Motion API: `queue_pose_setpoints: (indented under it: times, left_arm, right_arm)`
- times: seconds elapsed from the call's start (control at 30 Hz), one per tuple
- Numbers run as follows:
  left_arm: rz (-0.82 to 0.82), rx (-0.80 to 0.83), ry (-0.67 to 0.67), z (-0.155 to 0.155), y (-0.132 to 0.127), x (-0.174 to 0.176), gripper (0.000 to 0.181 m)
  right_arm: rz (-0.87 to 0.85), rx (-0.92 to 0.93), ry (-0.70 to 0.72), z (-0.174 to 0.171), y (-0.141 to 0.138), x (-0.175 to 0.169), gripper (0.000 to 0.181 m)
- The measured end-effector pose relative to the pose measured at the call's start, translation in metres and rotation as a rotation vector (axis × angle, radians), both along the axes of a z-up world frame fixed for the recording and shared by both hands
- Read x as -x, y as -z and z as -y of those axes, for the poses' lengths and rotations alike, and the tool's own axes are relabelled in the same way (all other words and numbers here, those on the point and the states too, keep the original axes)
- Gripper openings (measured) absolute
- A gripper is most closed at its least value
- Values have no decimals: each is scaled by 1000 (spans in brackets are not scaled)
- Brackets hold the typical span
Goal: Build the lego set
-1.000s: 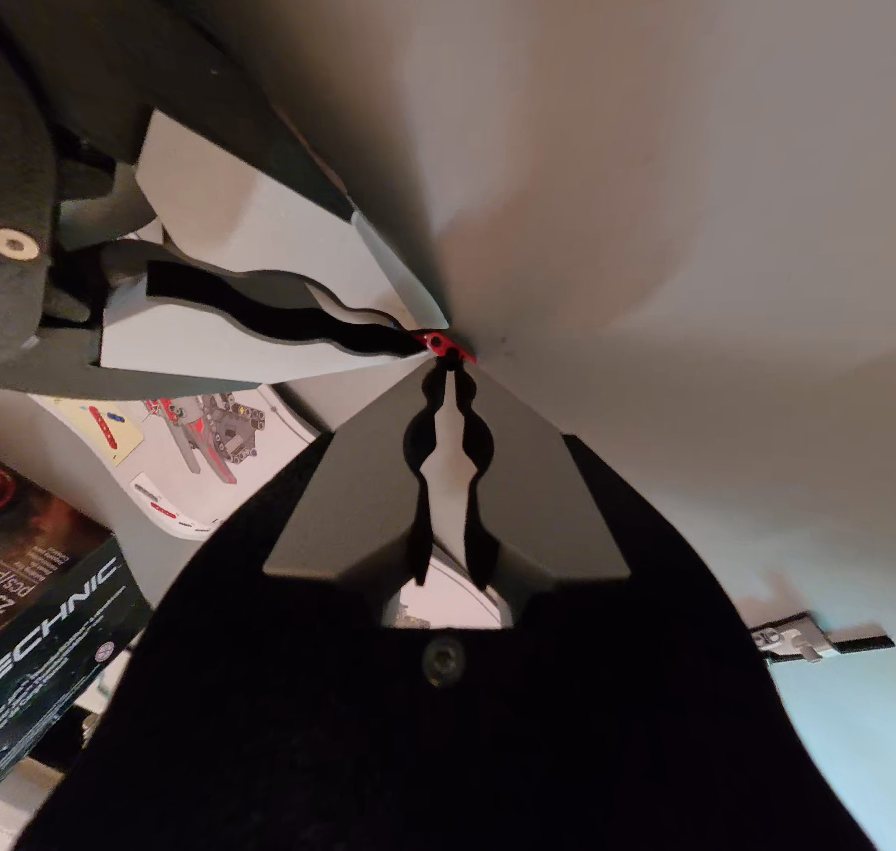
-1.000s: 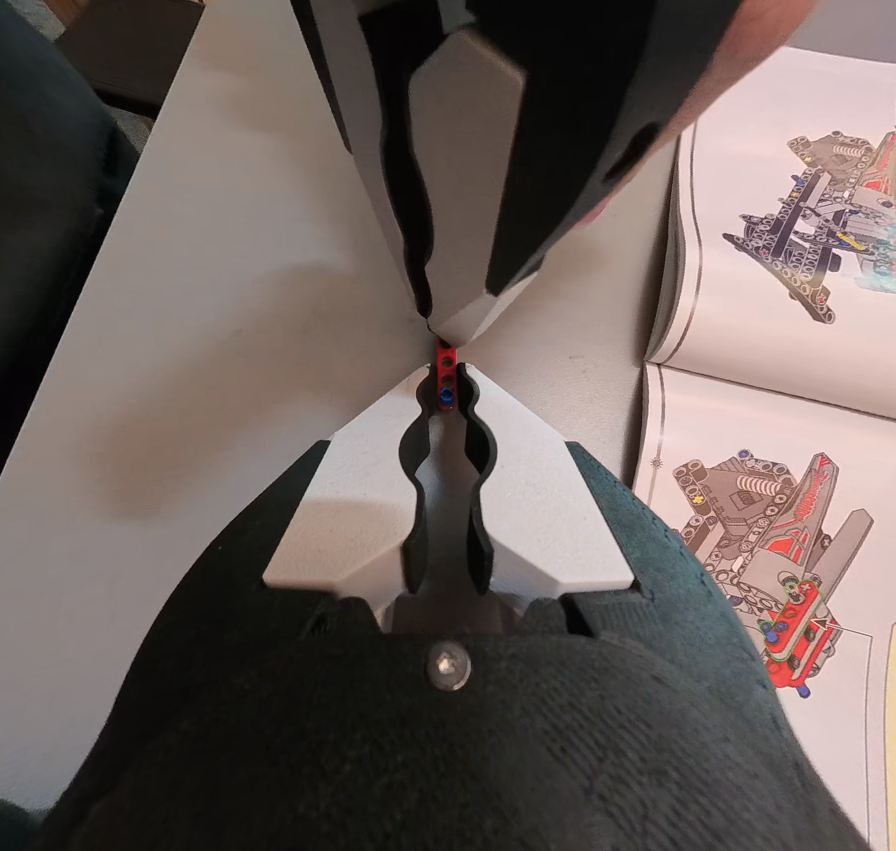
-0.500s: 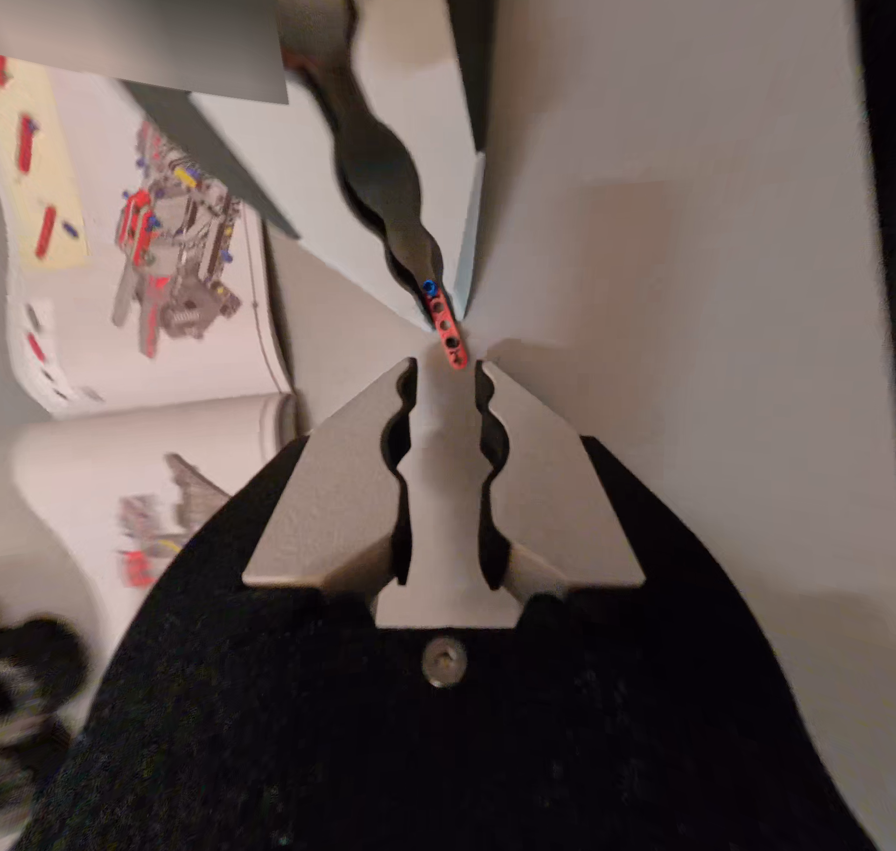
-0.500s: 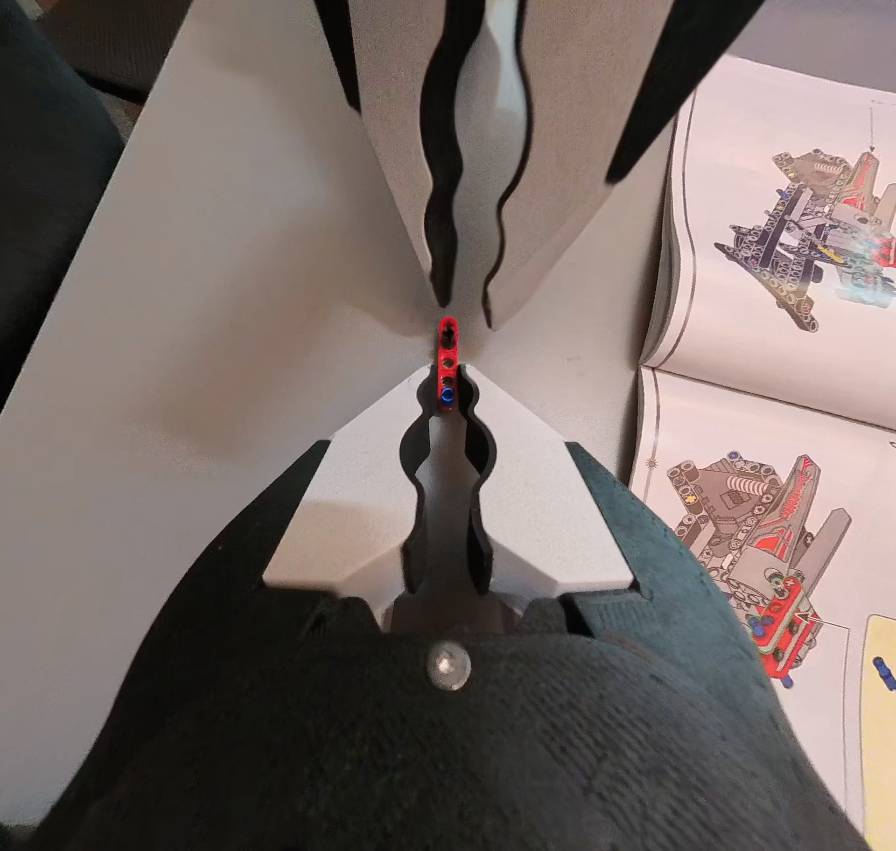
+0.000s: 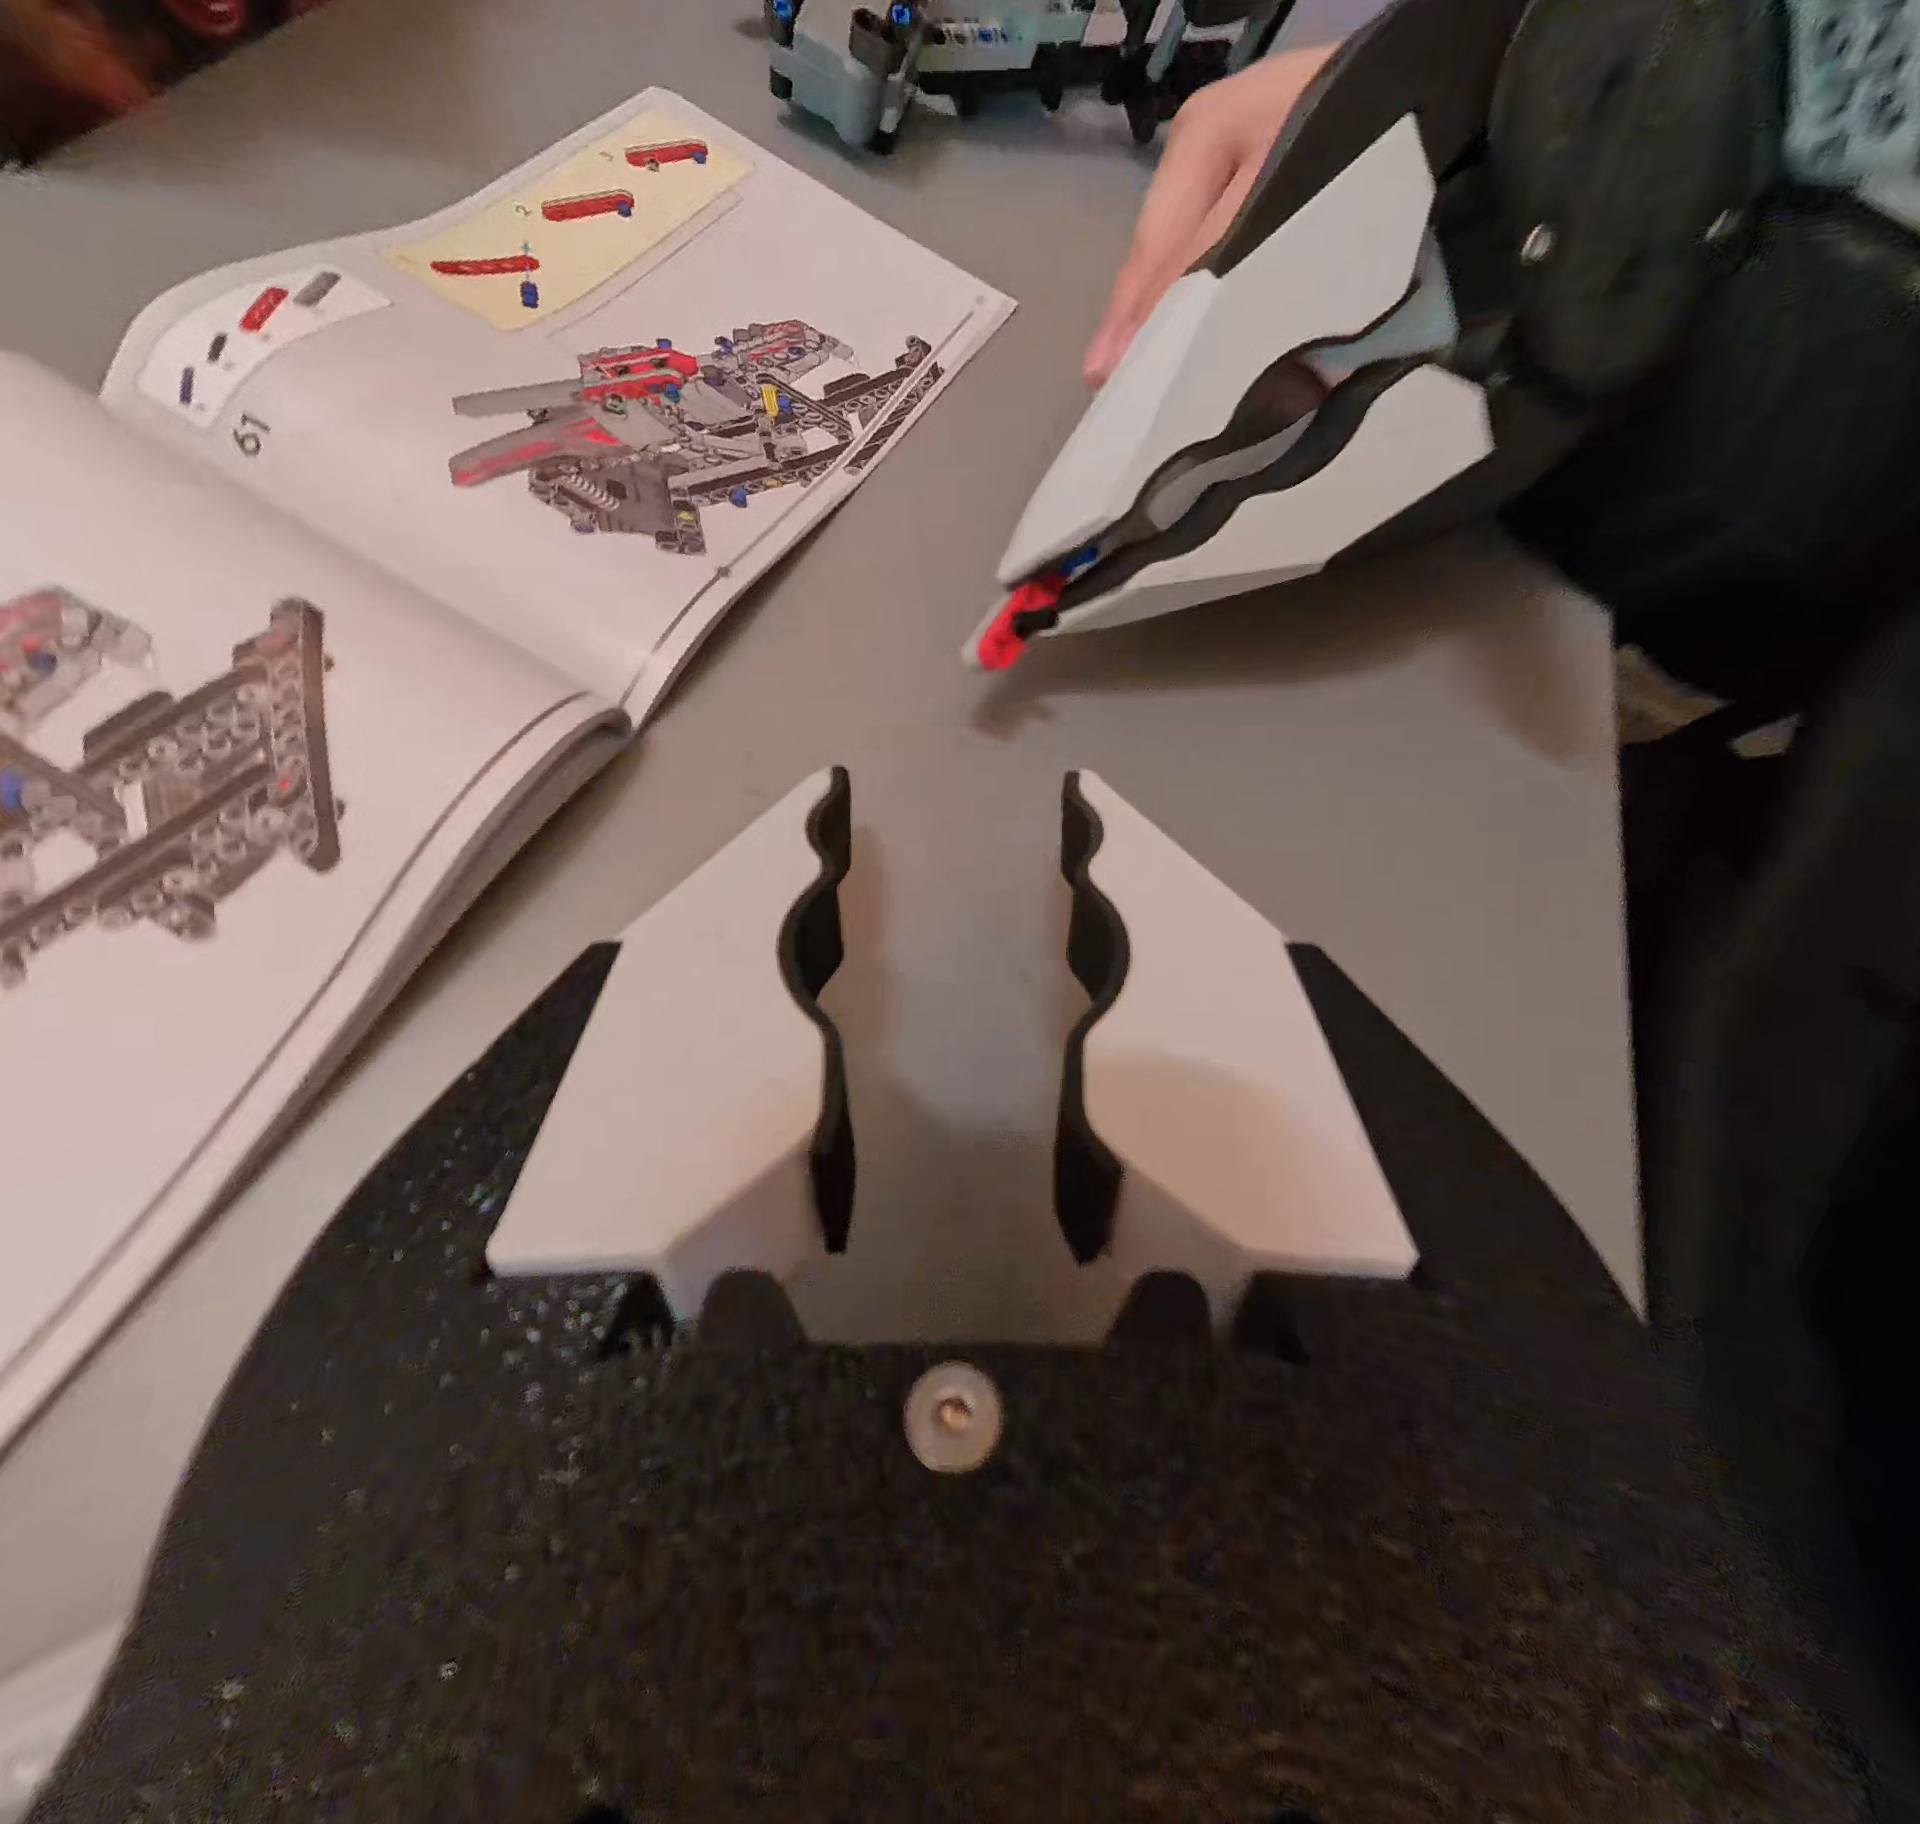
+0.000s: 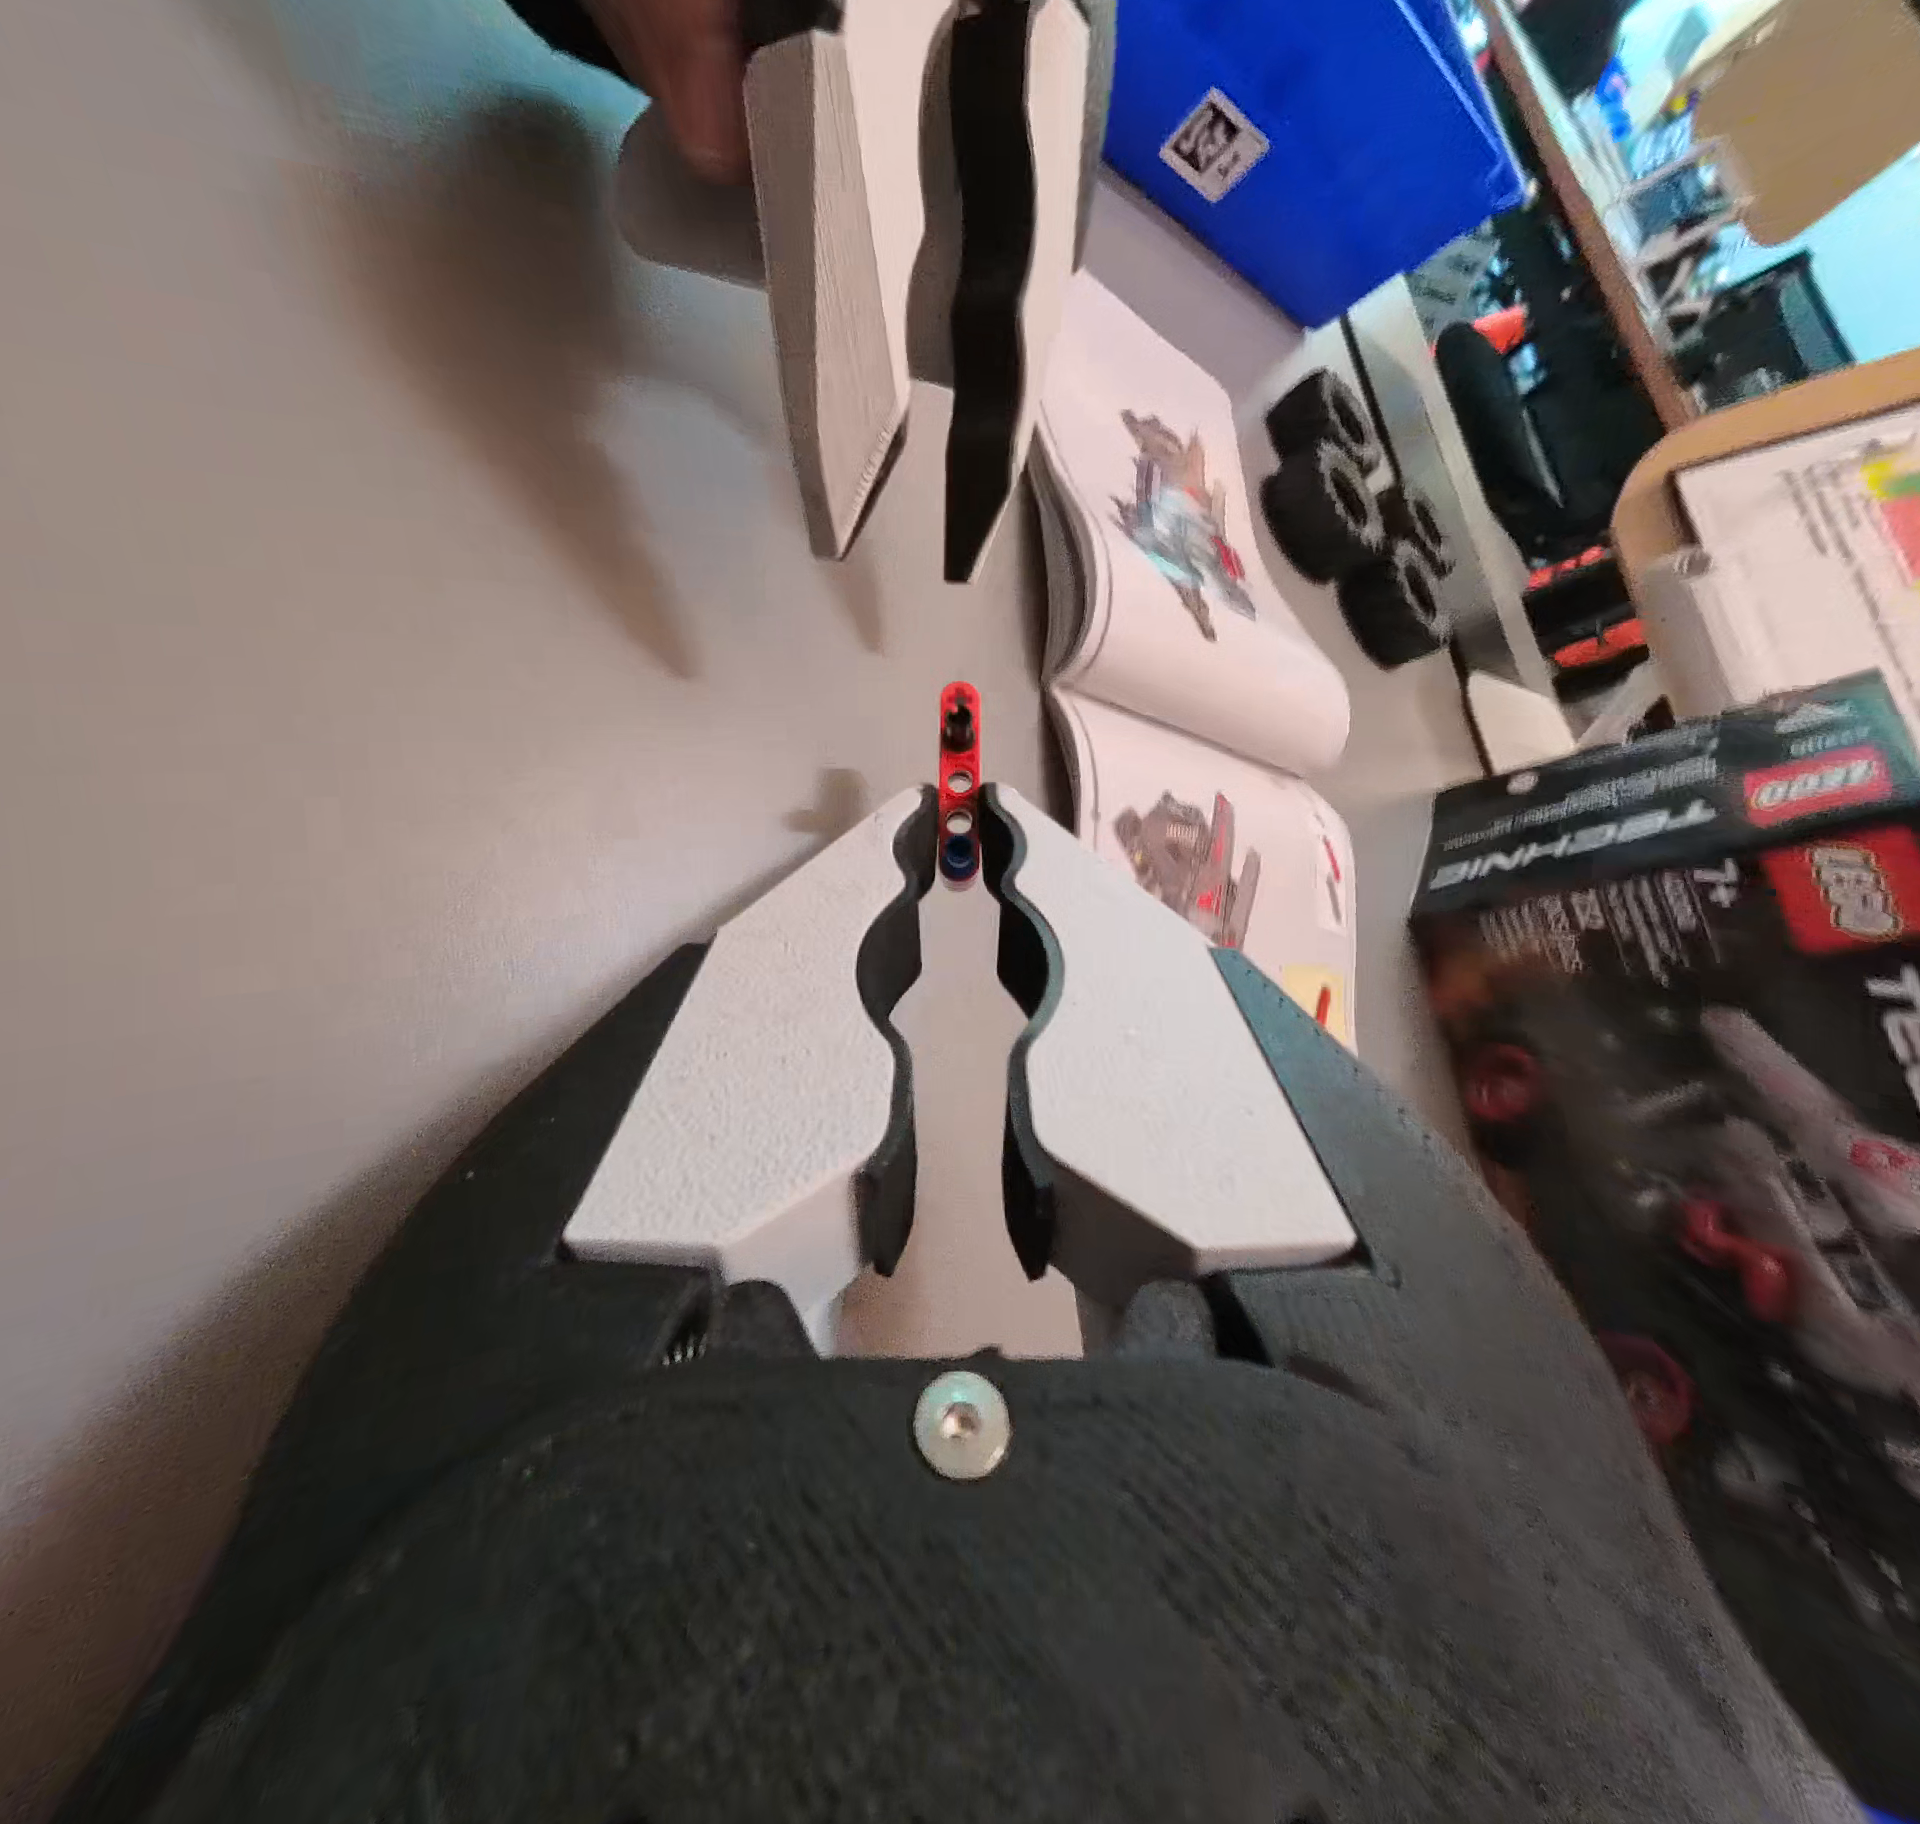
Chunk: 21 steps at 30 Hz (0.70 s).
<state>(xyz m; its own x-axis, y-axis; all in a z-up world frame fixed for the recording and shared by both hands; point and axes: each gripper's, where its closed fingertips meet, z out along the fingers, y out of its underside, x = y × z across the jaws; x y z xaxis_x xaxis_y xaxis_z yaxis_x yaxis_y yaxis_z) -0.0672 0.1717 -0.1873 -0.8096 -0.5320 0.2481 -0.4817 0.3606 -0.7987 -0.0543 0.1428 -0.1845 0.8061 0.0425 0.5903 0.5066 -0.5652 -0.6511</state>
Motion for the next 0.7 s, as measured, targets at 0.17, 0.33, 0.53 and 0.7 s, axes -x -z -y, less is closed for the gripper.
queue_pose_setpoints:
  times: [0.17, 0.33, 0.53, 0.7]
  left_arm:
    - [129, -154, 83, 16, 5, -25, 36]
    - [297, -343, 168, 32, -1, -51, 33]
    - [261, -525, 258, 40, 21, -64, 52]
    - [134, -411, 266, 39, 26, -54, 47]
  right_arm:
    - [-298, 82, 93, 39, 10, 6, 6]
    - [-564, 53, 125, 58, 12, 17, 11]
    - [-582, 132, 121, 63, 21, 22, 27]
    - [-523, 99, 163, 89, 3, 5, 34]
